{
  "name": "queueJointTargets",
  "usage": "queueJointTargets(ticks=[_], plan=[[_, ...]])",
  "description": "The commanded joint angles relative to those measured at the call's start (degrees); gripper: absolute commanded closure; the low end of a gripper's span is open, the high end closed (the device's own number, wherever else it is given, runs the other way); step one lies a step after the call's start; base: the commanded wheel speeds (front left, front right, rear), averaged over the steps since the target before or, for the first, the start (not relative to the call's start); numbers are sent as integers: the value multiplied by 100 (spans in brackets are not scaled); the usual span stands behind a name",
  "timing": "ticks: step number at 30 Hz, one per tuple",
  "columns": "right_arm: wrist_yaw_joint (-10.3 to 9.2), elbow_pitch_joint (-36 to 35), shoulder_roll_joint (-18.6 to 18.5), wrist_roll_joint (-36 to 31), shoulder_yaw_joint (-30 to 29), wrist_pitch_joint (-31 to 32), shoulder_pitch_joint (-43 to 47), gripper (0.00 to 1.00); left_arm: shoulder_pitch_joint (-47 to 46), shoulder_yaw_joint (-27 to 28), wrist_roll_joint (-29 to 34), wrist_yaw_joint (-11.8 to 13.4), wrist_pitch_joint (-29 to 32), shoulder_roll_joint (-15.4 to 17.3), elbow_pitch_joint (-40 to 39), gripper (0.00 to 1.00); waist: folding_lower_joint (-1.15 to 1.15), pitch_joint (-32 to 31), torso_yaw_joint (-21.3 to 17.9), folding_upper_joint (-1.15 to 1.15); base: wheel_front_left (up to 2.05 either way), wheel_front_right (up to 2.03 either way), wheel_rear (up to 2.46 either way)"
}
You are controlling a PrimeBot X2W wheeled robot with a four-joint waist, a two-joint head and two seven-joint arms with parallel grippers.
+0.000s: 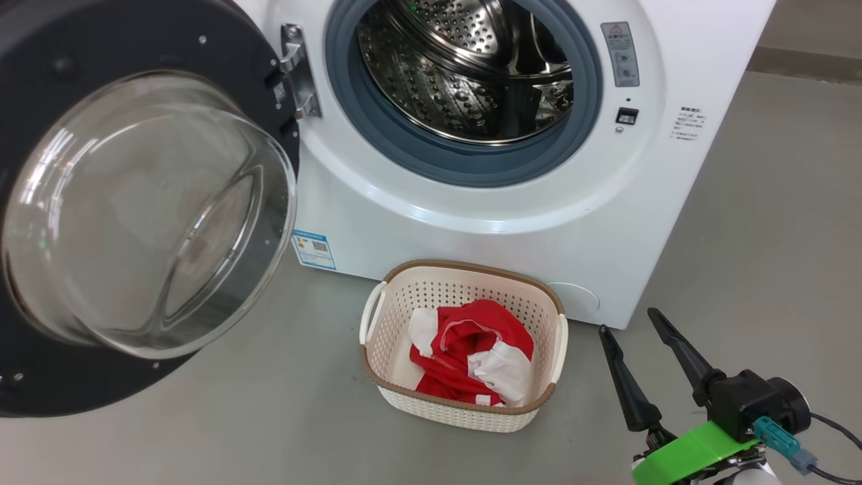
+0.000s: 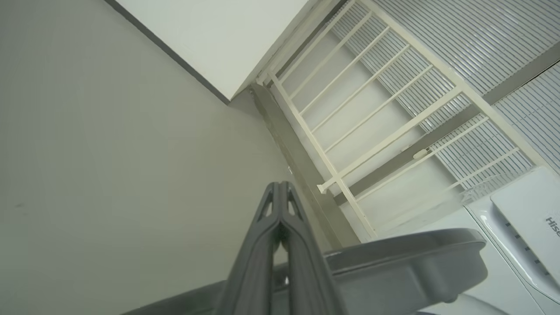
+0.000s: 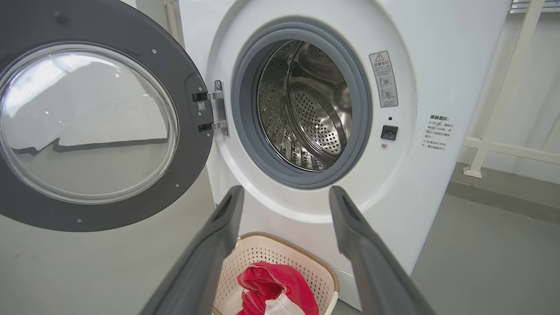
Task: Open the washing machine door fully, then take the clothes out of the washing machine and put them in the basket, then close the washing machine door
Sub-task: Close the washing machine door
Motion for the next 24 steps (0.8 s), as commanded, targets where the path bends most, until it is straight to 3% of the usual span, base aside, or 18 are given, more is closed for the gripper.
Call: queueJointTargets(ticks=[1,11,24], plan=[[37,-127,-55,-37,174,-37,-220,0,-179,107,-158,-100,228,368,-4,100,0,20,-39,0,0,0,0],[37,-118,-127,45,282,-37,-266,0,-157,131,-437,-455,1065,663,613,100,0,97,-169,0,0,0,0],[37,-113,-93,27,227,-37,-293,0,-17,-58,-604,-1000,1786,614,764,100,0,175,-149,0,0,0,0]])
